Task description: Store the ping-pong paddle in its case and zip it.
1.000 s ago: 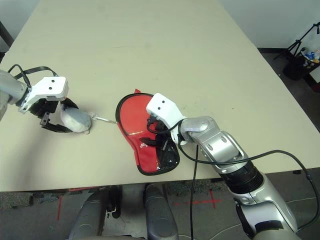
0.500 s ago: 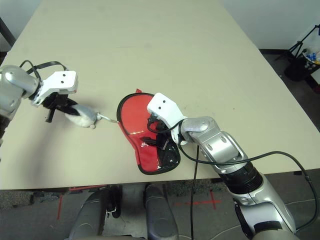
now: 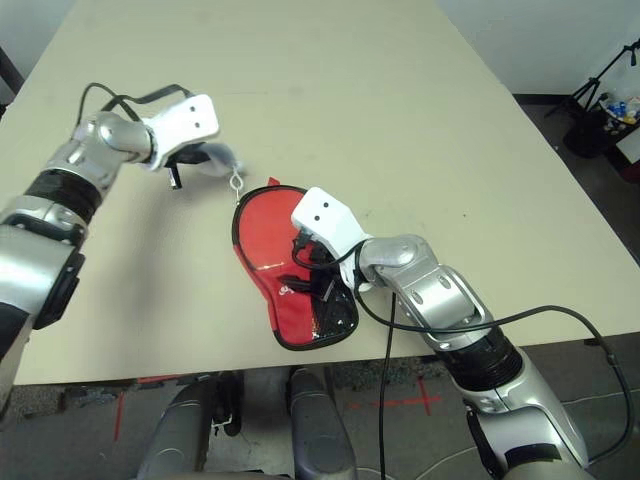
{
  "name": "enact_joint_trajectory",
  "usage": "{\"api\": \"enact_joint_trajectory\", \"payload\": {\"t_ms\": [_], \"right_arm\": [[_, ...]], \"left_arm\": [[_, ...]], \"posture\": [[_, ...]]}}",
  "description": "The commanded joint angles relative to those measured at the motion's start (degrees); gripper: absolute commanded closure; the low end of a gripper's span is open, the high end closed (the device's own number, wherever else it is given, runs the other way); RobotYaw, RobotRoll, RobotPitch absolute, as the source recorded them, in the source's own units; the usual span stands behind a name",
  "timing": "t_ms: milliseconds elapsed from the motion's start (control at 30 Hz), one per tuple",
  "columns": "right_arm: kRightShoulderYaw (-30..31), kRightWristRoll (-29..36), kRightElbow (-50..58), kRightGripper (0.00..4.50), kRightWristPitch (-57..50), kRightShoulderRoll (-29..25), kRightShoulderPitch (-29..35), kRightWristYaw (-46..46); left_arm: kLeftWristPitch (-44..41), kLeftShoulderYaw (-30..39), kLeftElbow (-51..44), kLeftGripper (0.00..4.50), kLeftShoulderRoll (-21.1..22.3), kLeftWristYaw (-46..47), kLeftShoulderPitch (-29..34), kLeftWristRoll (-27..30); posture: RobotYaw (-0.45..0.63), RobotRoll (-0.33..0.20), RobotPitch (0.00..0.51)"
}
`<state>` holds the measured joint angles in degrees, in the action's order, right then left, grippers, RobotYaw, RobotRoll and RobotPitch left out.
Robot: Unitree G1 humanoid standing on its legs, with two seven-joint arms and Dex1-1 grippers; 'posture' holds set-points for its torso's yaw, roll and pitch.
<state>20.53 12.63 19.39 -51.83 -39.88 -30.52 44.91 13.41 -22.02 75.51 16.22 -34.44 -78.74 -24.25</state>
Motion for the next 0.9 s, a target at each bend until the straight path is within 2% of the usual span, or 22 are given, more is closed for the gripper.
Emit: {"api": "enact_joint_trajectory", "payload": {"t_ms": [33,167,300,600,700,900], "right_arm": [[4.36,-0.36,-3.49,0.0,-2.12,1.26,2.71,1.0],[4.44,-0.82,-3.45,0.0,-2.17,1.56,2.9,1.17],[4.18,-1.14,-3.44,0.0,-2.39,1.92,2.98,1.05],[3.52,-1.53,-3.78,0.0,-2.43,2.41,3.12,0.8],[3.45,-1.6,-3.96,0.0,-2.44,2.64,2.86,0.77],[3.28,-1.89,-4.55,0.0,-2.06,3.05,2.66,0.95]], "left_arm": [[-0.16,-0.36,1.56,4.35,-4.68,7.36,-2.77,-1.98],[-0.98,1.13,2.25,4.35,-8.86,12.69,-4.67,-1.64],[-0.11,2.79,2.27,4.35,-12.69,13.6,-6.11,-0.43],[3.96,5.05,1.14,4.35,-20.4,4.63,-4.99,1.84],[4.7,4.41,1.0,4.35,-21.36,2.4,-3.83,1.51],[4.04,3.18,1.27,4.35,-19.88,1.01,-2.31,0.09]], "posture": [[-0.1,0.0,0.249],[-0.12,0.0,0.254],[-0.13,0.0,0.253],[-0.14,0.0,0.251],[-0.14,0.0,0.25],[-0.13,0.0,0.25]]}}
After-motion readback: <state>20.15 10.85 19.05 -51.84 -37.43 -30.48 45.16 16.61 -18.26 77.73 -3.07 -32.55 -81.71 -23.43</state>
